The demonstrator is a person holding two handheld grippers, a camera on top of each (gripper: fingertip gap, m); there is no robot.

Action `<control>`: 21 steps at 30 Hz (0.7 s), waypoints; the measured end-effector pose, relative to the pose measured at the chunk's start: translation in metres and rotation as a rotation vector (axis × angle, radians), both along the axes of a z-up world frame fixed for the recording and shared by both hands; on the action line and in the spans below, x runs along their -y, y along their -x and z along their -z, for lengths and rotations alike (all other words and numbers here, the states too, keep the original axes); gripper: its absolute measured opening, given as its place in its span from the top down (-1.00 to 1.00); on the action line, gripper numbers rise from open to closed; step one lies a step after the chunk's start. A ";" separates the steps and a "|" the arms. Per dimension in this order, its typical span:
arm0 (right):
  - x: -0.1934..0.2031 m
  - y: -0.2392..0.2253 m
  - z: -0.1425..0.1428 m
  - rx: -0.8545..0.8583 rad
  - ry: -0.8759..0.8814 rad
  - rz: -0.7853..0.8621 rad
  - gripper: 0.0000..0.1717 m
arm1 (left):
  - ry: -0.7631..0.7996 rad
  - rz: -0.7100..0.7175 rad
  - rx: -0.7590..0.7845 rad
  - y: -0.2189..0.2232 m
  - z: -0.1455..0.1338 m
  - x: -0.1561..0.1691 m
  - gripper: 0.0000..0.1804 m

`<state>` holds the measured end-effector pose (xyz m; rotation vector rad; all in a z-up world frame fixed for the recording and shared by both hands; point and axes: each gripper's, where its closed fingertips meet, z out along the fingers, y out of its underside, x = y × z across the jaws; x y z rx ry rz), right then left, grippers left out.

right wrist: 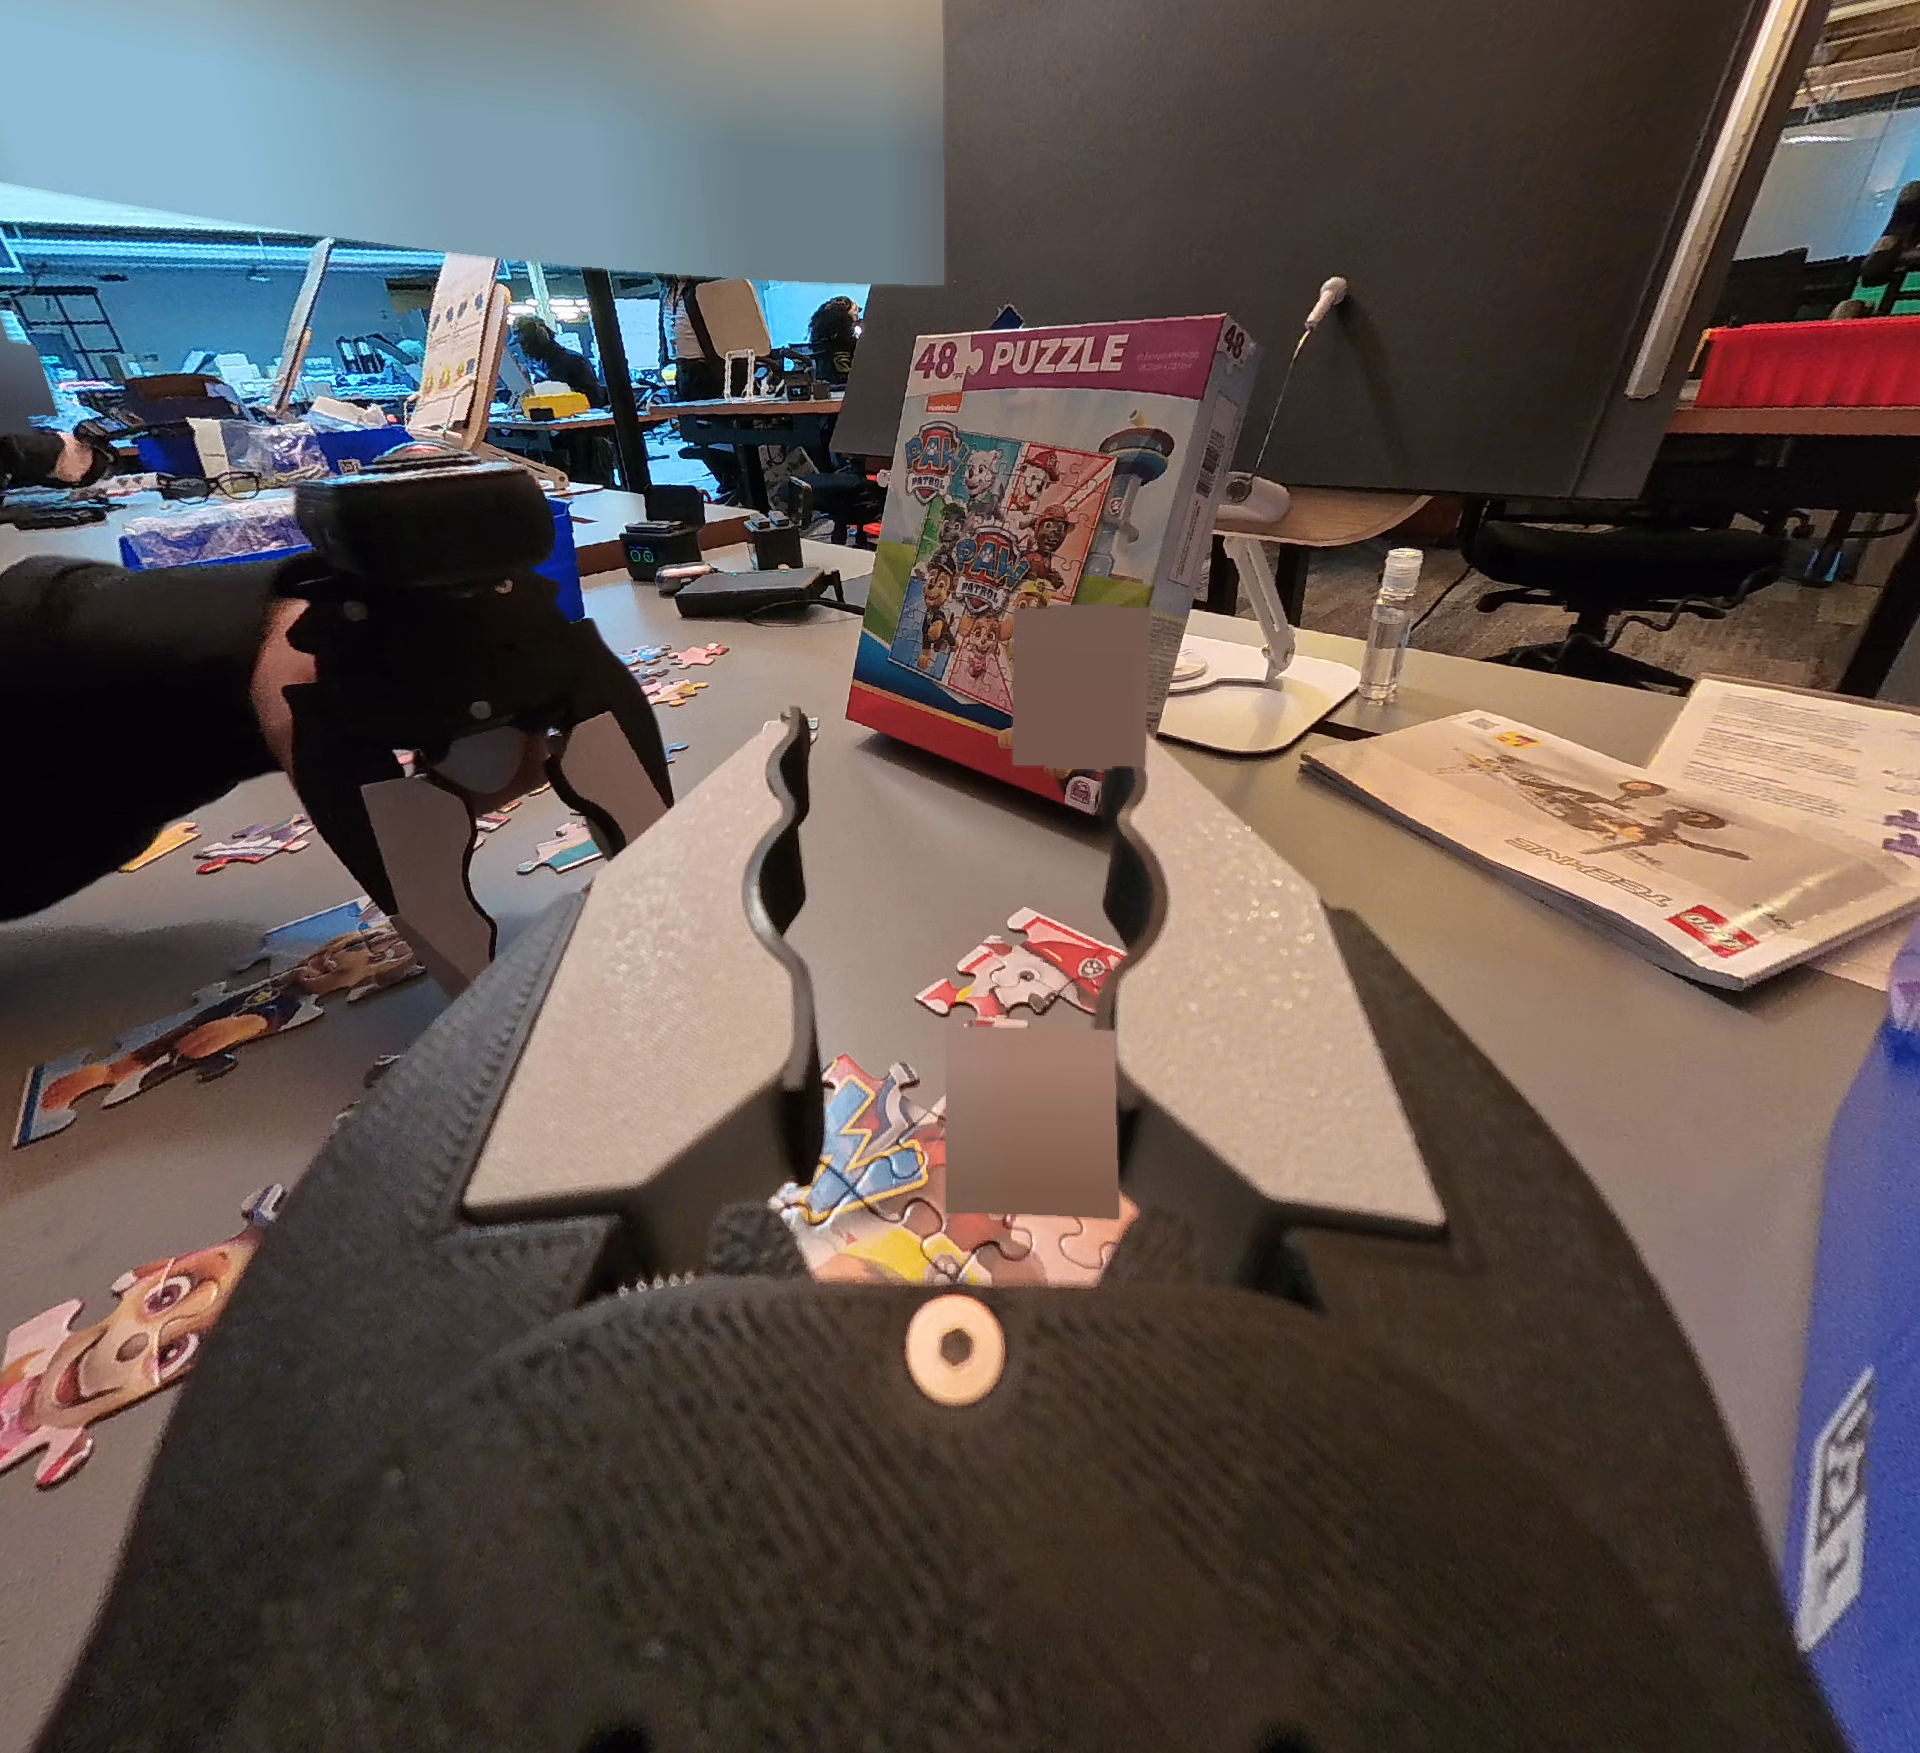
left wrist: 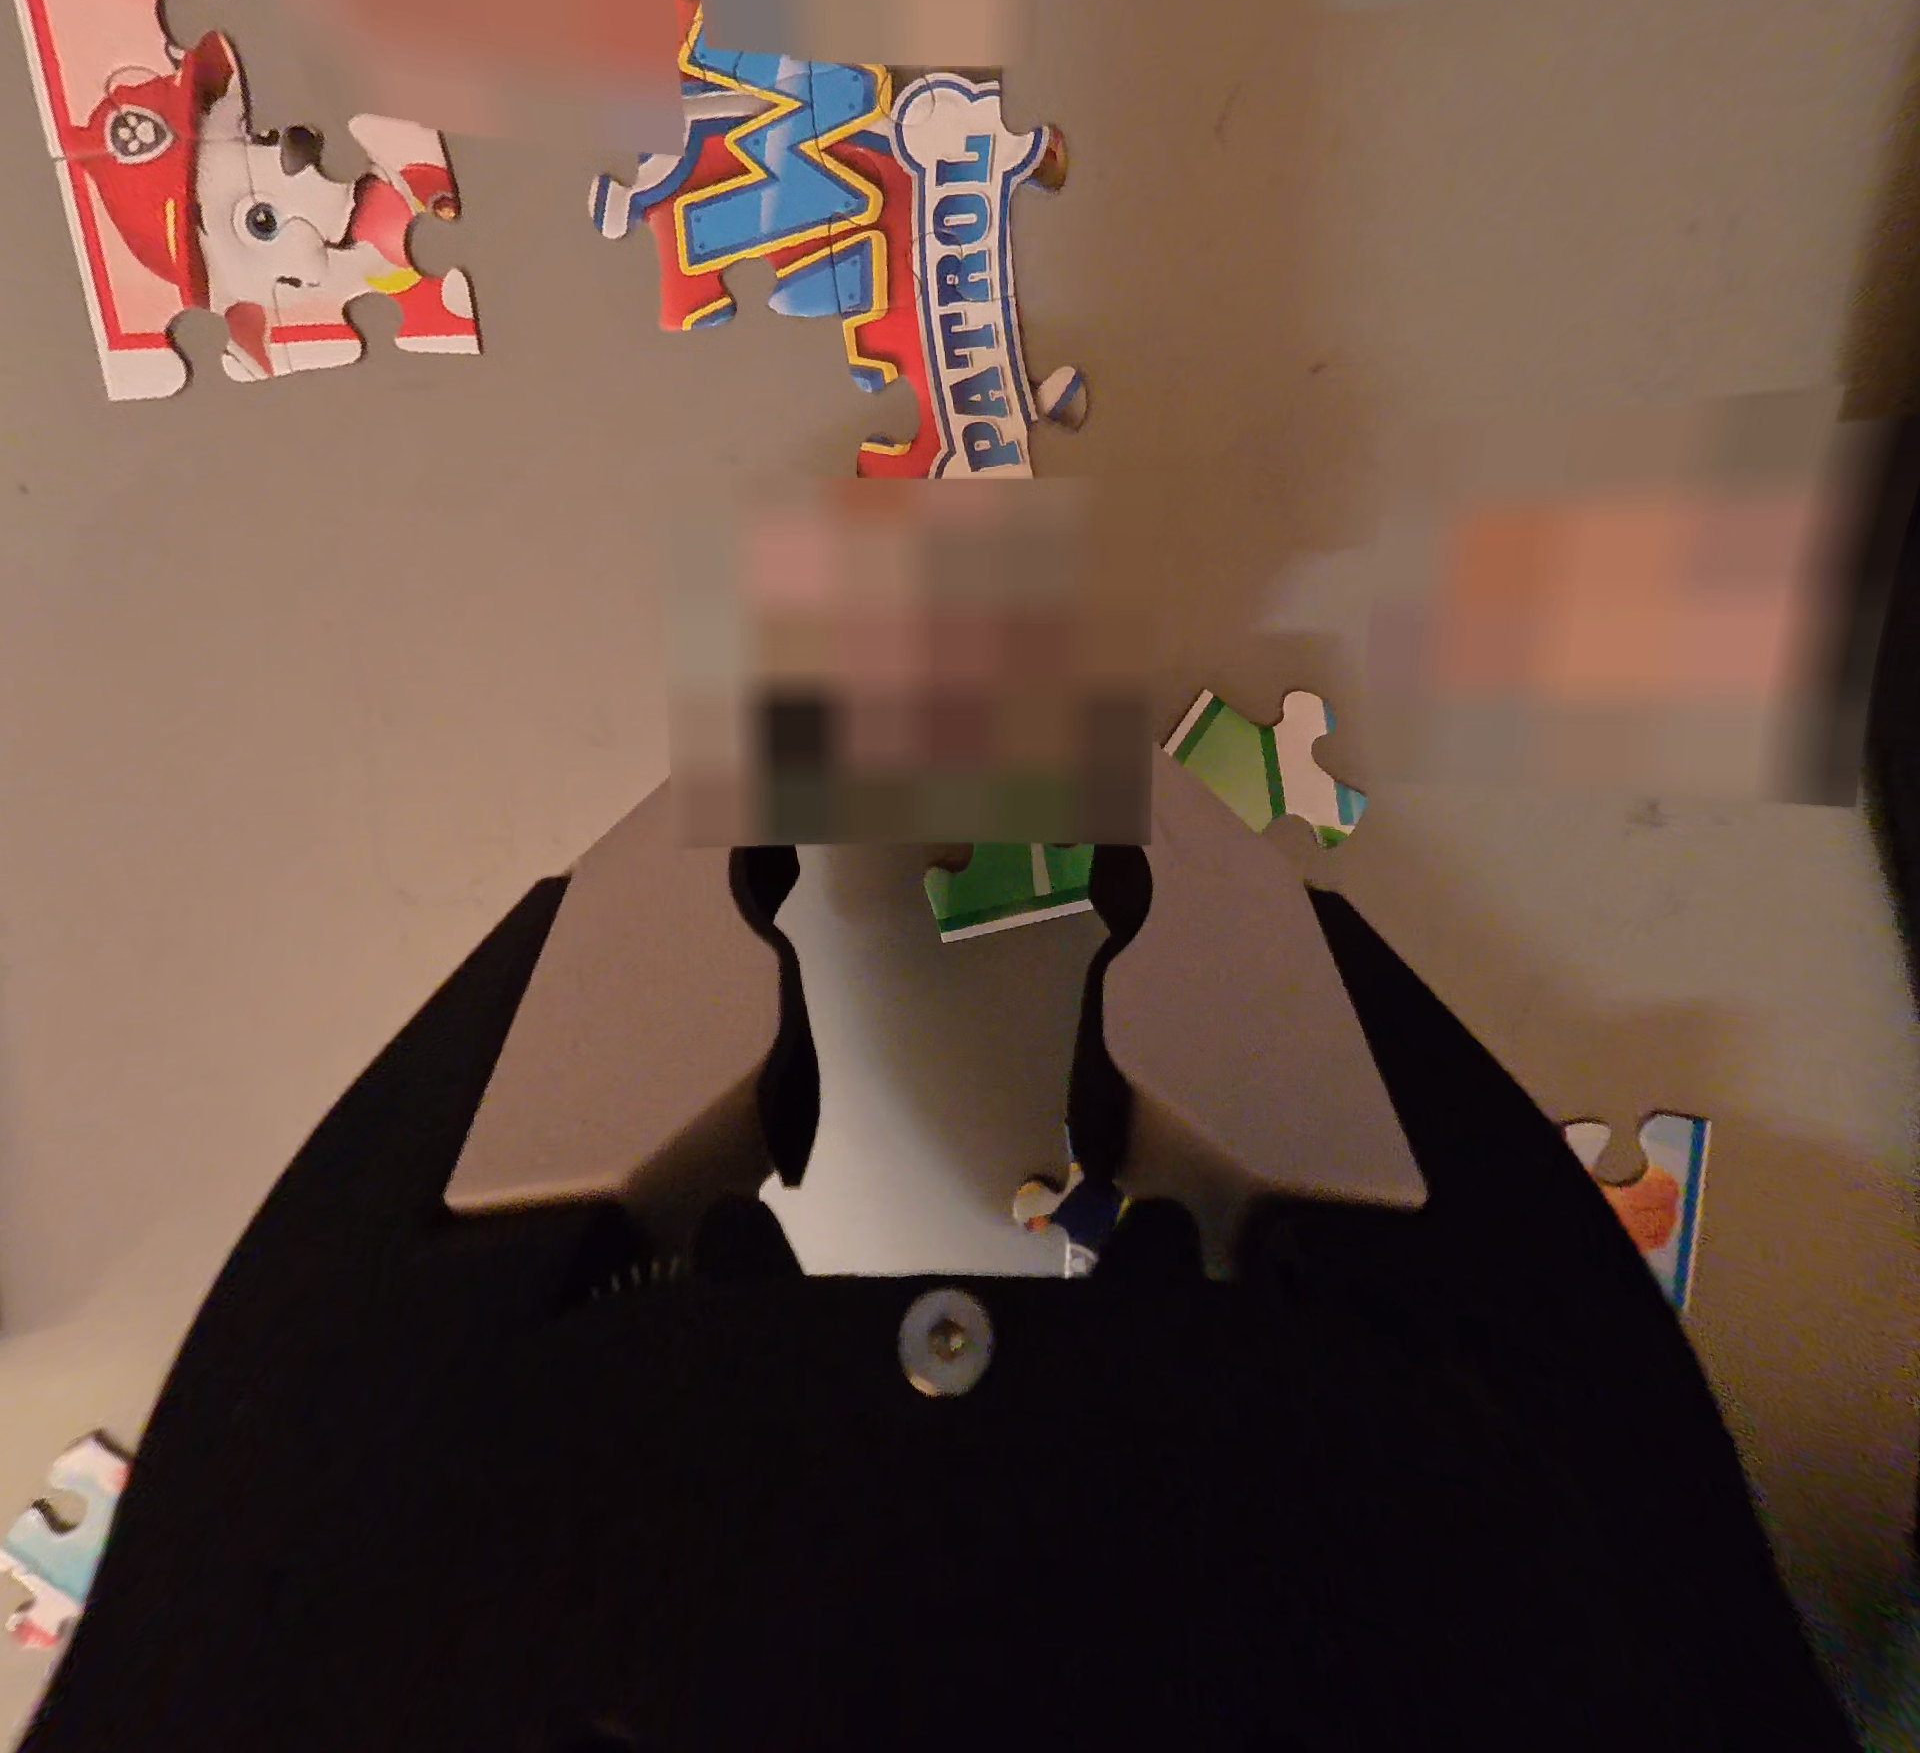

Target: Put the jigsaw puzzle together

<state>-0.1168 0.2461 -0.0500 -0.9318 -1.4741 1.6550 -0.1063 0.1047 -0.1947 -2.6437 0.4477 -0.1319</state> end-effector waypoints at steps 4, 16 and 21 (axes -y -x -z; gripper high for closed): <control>0.000 0.000 0.001 0.003 -0.002 0.000 0.35 | 0.015 0.050 -0.008 0.000 0.000 -0.001 0.42; 0.065 -0.008 0.046 0.300 -0.102 -0.264 0.34 | -0.115 -0.126 0.039 0.005 -0.027 -0.002 0.42; 0.107 -0.027 0.088 0.504 -0.286 -0.406 0.38 | -0.176 -0.339 0.075 0.003 -0.023 0.006 0.37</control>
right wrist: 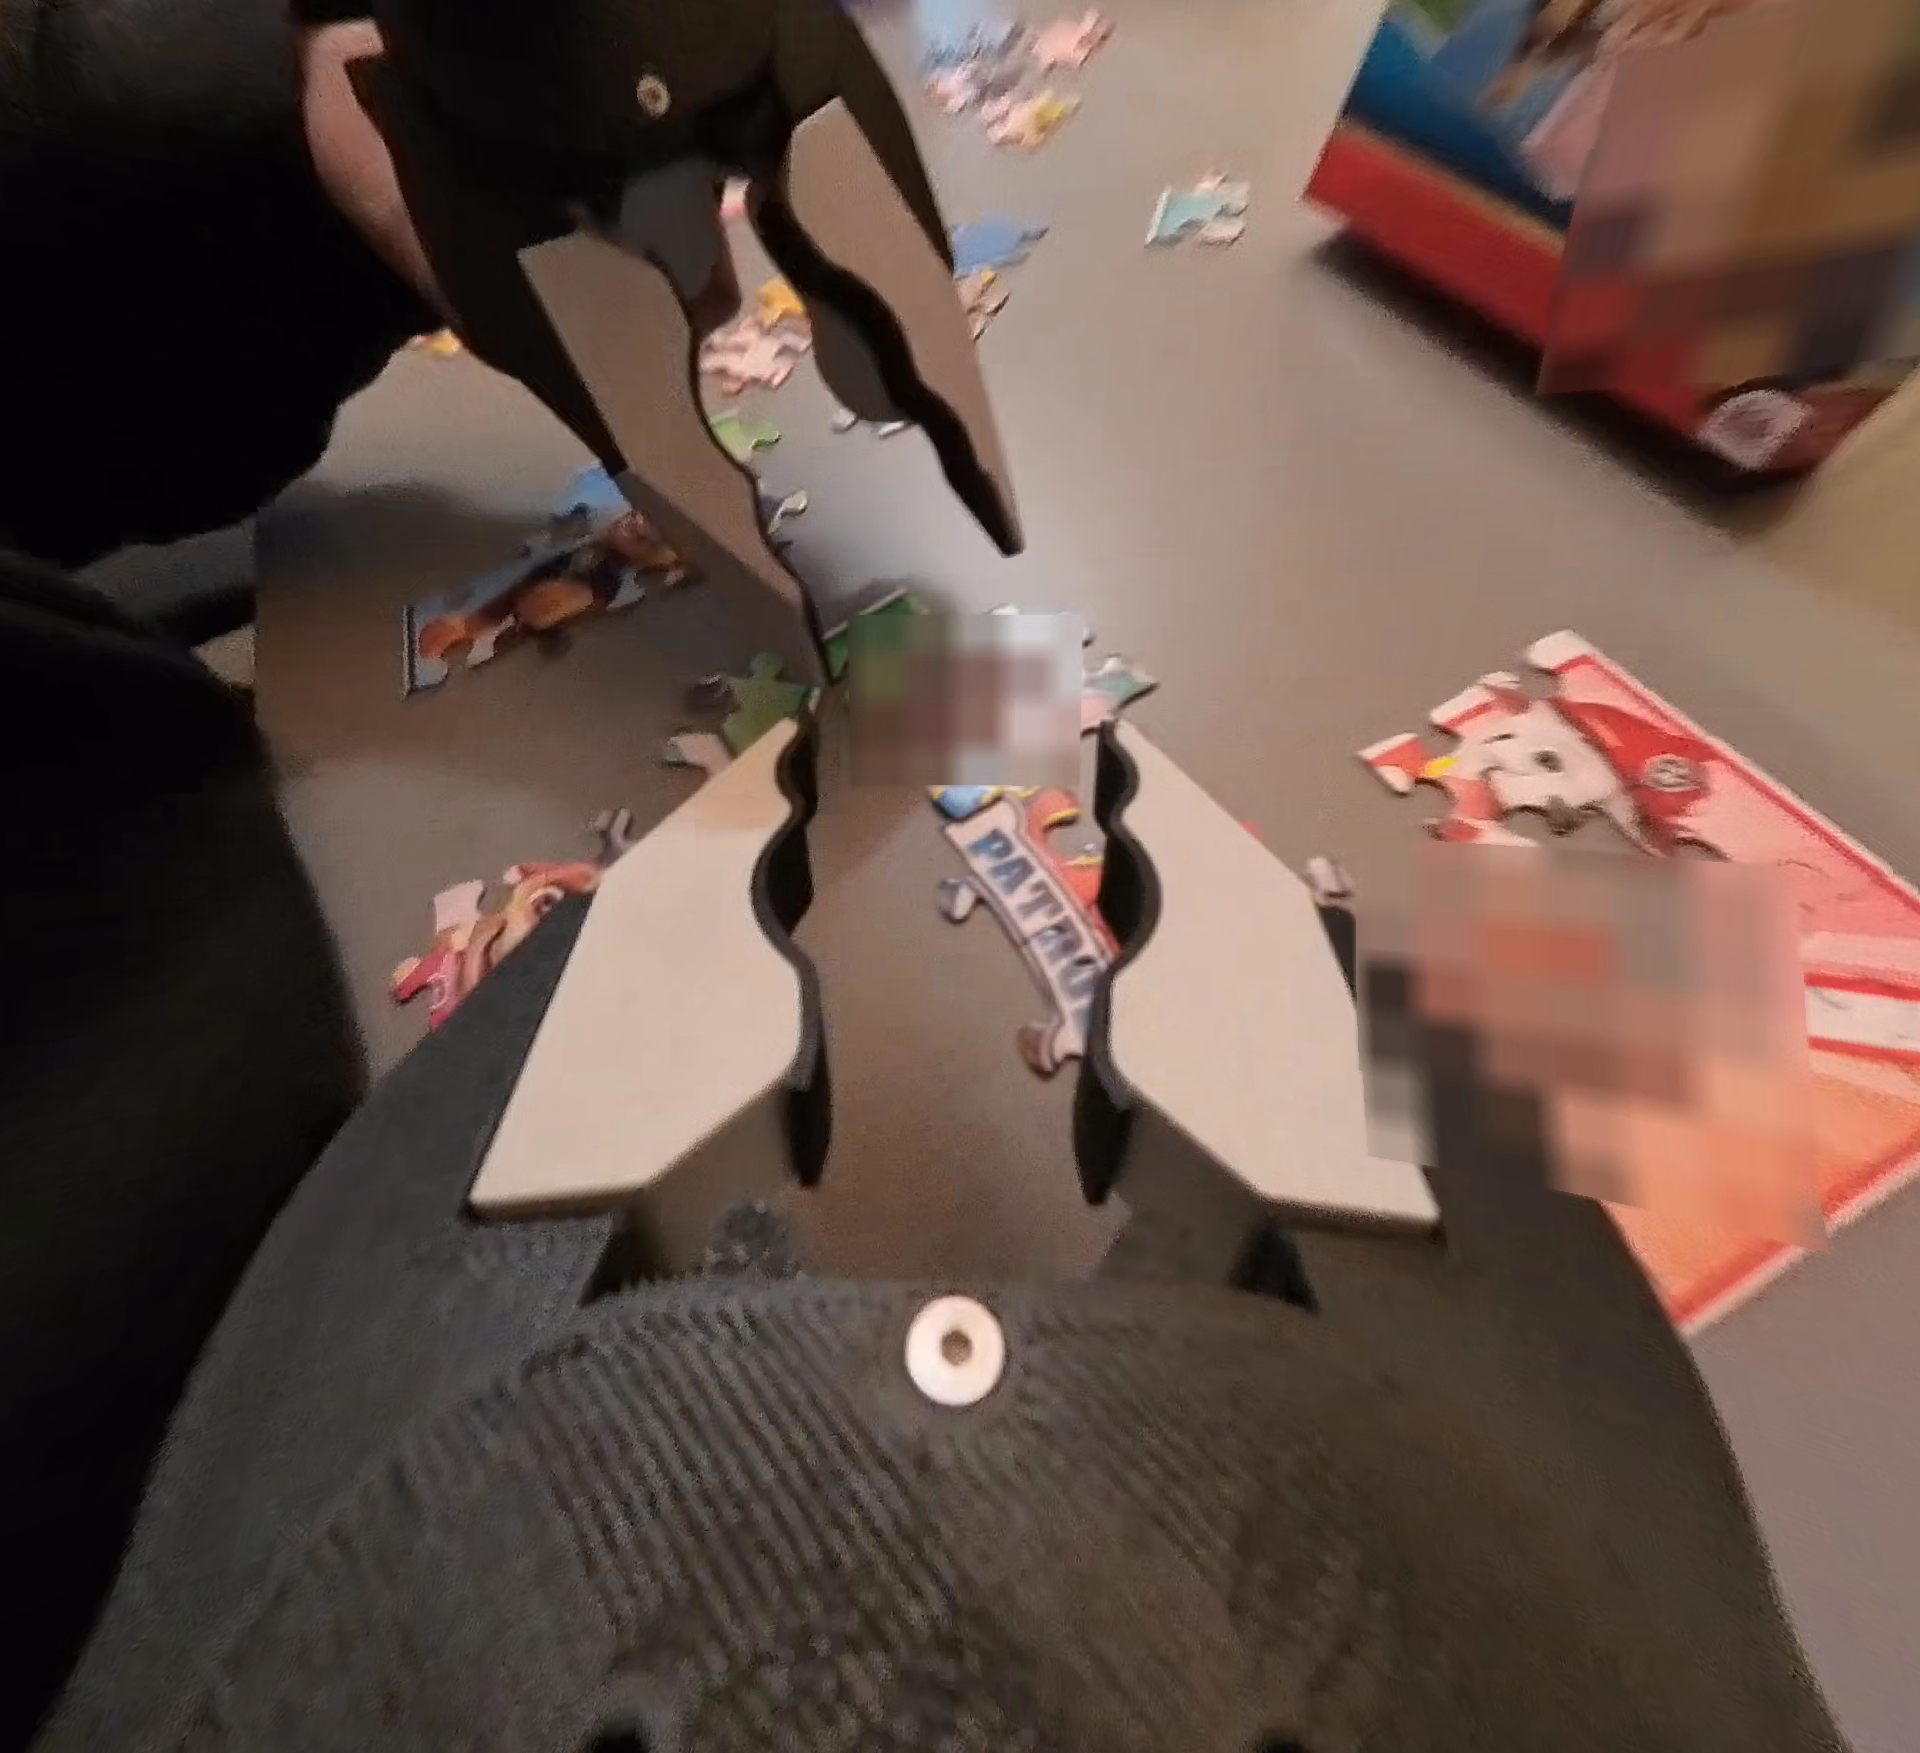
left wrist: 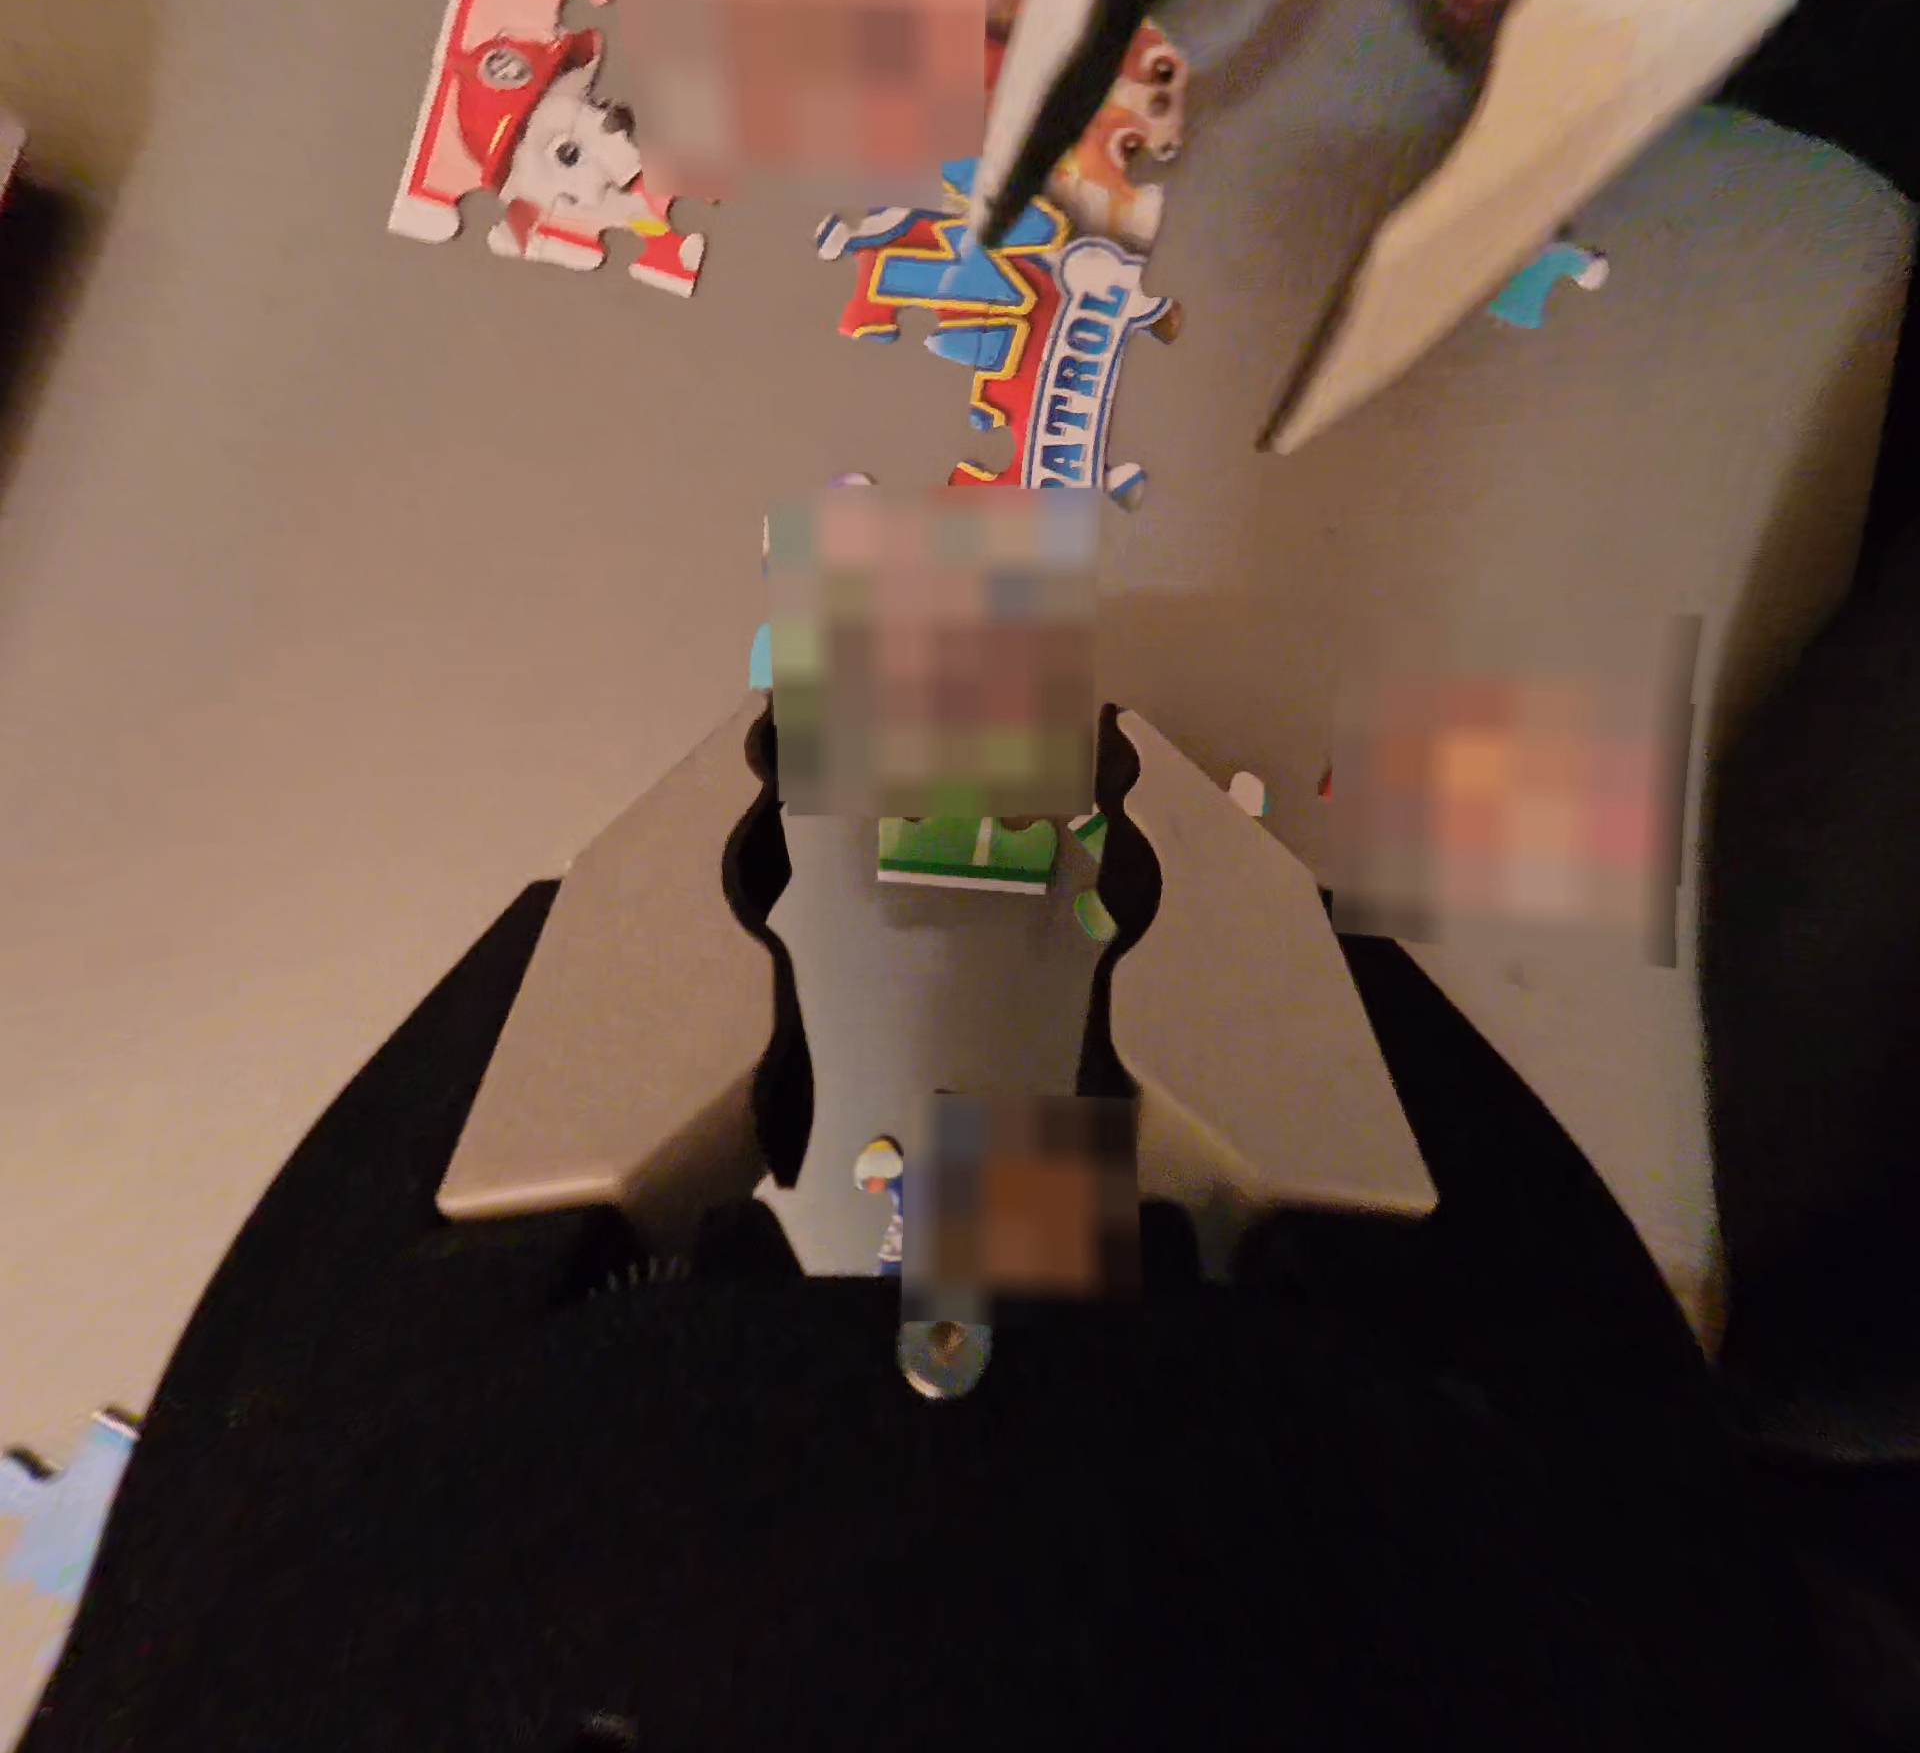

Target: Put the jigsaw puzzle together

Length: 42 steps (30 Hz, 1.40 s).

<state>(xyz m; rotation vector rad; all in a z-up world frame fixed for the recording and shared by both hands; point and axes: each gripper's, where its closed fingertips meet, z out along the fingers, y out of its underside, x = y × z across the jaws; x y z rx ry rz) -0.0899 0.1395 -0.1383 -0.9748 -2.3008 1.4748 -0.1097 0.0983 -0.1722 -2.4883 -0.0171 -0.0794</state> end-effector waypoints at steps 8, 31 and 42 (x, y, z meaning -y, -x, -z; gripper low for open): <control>0.030 -0.010 0.034 0.154 -0.106 -0.115 0.37 | -0.008 -0.129 0.011 0.001 0.016 0.003 0.35; 0.040 -0.021 0.043 0.174 -0.153 -0.104 0.35 | 0.034 -0.072 -0.024 0.005 0.022 0.000 0.50; 0.035 -0.014 0.045 0.161 -0.158 -0.076 0.33 | 0.043 -0.088 0.003 0.002 0.022 0.005 0.52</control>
